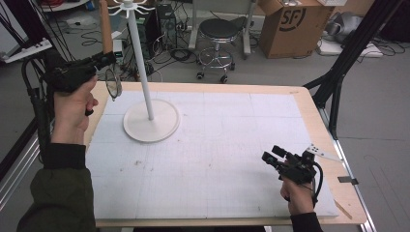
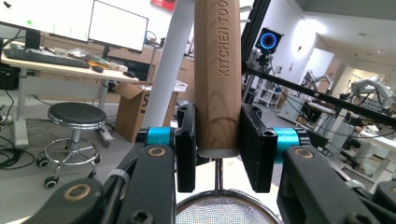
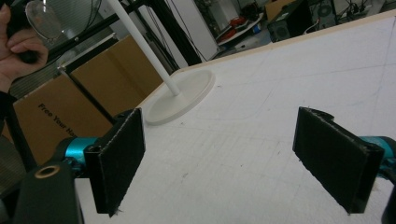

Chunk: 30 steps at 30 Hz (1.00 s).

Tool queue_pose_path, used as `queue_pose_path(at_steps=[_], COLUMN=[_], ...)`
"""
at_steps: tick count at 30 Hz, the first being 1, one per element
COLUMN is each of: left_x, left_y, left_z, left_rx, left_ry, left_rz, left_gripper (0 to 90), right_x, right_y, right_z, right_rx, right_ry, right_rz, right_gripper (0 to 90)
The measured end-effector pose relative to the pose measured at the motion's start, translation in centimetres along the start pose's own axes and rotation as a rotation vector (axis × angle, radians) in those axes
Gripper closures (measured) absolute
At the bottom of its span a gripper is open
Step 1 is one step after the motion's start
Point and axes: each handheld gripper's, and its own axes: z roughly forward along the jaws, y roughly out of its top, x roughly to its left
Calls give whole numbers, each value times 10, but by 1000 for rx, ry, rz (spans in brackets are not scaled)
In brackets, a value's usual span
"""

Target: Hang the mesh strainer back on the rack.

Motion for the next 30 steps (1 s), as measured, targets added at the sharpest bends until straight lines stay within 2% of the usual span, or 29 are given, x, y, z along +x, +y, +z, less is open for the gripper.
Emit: queue_pose_path(at_steps=[4, 7, 13, 18, 21, 30], left_x=[2, 4, 6, 7, 8, 7], left_y=[0, 0, -5, -8, -9, -15], left_z=[-1, 1, 9, 16, 19, 21], left_rx=[-2, -7, 25, 28, 42, 41], left_ry=[3, -13, -17, -16, -14, -9], left_rz=[-12, -31, -30, -40, -33, -32], left_gripper=[695, 694, 694, 694, 694, 693], right_x=[0, 0, 0, -1, -2, -2], right_y=[0, 0, 0, 0, 0, 0], right_z=[-1, -1, -3, -4, -4, -6], right_rx=[0, -3, -4, -7, -7, -12], right_ry=[0, -4, -4, -6, -8, -16], right_rz=[1, -1, 5, 7, 4, 3], right_gripper=[163, 163, 163, 163, 163, 164])
